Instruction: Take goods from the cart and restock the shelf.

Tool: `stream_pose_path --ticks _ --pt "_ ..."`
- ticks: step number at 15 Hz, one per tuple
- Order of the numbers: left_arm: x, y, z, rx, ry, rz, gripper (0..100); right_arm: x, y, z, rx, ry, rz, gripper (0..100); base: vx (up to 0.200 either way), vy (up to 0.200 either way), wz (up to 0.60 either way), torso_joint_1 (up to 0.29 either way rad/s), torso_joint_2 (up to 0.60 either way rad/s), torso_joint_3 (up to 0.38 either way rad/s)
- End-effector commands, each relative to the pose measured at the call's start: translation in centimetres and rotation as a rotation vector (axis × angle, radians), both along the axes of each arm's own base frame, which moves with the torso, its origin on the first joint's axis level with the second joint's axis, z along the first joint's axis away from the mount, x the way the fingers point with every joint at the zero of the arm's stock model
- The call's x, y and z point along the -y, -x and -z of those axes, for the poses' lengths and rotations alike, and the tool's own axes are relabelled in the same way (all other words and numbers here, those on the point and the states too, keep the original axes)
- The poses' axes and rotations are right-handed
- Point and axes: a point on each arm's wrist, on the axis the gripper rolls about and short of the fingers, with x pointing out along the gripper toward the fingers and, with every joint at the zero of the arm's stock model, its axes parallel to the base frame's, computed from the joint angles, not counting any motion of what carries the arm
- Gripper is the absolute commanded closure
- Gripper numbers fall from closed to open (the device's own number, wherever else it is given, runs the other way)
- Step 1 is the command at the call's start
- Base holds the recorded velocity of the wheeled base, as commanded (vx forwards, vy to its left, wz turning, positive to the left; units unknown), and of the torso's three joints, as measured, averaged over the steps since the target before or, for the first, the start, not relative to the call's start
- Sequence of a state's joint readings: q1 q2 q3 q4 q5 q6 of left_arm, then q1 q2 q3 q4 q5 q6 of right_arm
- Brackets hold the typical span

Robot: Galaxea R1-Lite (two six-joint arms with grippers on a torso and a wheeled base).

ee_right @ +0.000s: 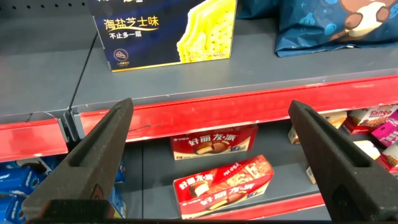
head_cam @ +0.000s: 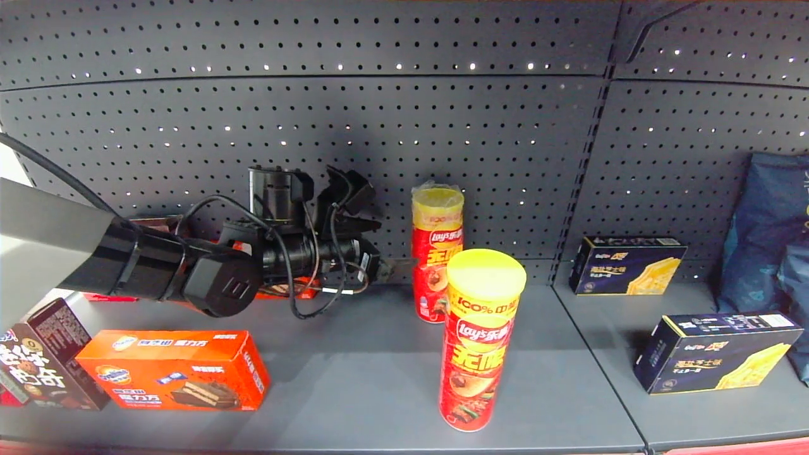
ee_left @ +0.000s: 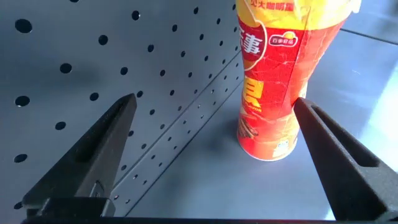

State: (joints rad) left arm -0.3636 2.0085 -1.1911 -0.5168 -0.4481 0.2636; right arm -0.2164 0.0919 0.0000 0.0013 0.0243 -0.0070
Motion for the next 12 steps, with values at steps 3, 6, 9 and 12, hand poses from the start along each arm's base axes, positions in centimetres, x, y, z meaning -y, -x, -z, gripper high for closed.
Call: stream_pose_path --ticks 3,6,9,12 --pt "0.0 -0.2 0.4 -0.009 -0.003 -0.004 0 0.0 0.0 0.0 -0.002 0.000 0.000 0 0.000 0.000 0.00 0.000 0.00 0.000" --pt "-0.1 0.2 0.3 -0.006 -0.007 -0.002 0 0.0 0.0 0.0 0.000 0.001 0.000 0 0.000 0.000 0.00 0.000 0.00 0.000" --pt "-0.8 1.7 -1.8 0.059 0.006 -0.034 0 0.0 0.0 0.0 -0.002 0.000 0.000 0 0.000 0.000 0.00 0.000 0.00 0.000" --pt "-1.3 3.3 -1.9 0.059 -0.051 -0.182 0 0.0 0.0 0.0 -0.002 0.000 0.000 0 0.000 0.000 0.00 0.000 0.00 0.000"
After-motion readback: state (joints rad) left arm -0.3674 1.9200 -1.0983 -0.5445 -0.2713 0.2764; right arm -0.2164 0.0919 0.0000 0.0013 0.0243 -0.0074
